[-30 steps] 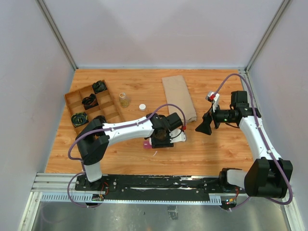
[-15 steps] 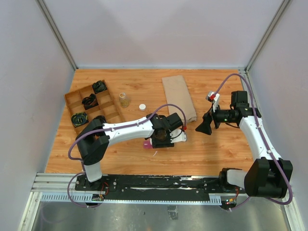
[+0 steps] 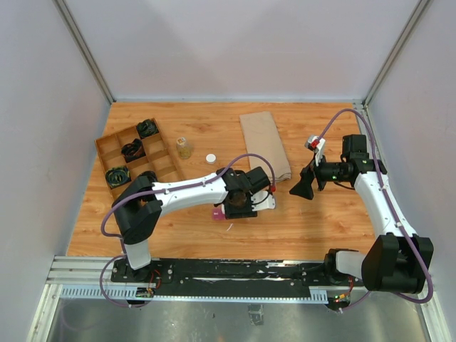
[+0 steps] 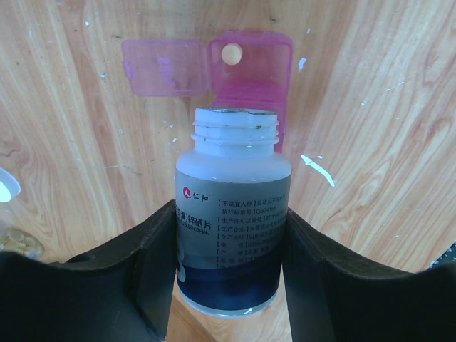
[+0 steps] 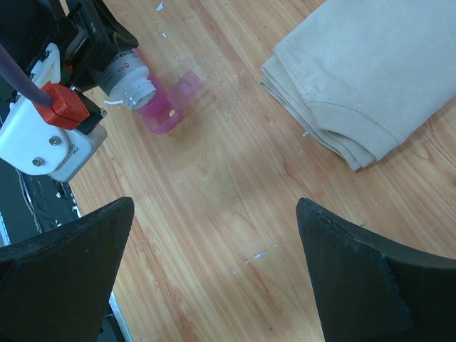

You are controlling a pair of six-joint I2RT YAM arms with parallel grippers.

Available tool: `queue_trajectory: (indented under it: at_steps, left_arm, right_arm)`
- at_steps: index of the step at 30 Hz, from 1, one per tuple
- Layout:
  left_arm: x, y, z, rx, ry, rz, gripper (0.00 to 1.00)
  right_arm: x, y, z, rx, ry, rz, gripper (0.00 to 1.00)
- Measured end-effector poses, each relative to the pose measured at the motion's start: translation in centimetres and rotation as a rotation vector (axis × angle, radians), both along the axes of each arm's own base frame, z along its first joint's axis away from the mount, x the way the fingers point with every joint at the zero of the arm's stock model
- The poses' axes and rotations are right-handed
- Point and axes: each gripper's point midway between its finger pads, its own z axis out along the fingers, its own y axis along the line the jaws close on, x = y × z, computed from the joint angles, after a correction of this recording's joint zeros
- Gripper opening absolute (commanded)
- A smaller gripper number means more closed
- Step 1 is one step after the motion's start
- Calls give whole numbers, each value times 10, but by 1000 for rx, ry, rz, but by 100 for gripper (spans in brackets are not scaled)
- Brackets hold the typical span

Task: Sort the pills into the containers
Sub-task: Pour the pill into the pill container.

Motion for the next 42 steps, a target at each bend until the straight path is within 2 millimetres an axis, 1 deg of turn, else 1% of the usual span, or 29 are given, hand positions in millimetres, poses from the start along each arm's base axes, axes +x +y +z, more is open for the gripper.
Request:
queue_trajectory:
  at_steps: [10, 13, 20, 28, 36, 38, 42]
  left_arm:
    - [-1, 1, 1, 5, 3, 3, 0]
    - [-2, -3, 1, -6, 4, -7, 0]
    - [1, 0, 1, -2, 3, 5, 0]
    - [-4, -2, 1, 6, 2, -6, 0]
    - [2, 0, -1, -1, -4, 7, 0]
    - [0, 1, -1, 4, 0, 8, 0]
    - [0, -3, -1, -6, -6, -1, 0]
  right_arm:
    - [0, 0, 0, 0, 0, 0, 99]
    - [0, 0, 0, 0, 0, 0, 99]
    - [0, 0, 0, 0, 0, 0, 99]
    - [0, 0, 0, 0, -1, -1, 99]
    - [0, 0, 0, 0, 1, -2, 98]
    - [0, 0, 0, 0, 1, -2, 99]
    - [0, 0, 0, 1, 0, -2, 99]
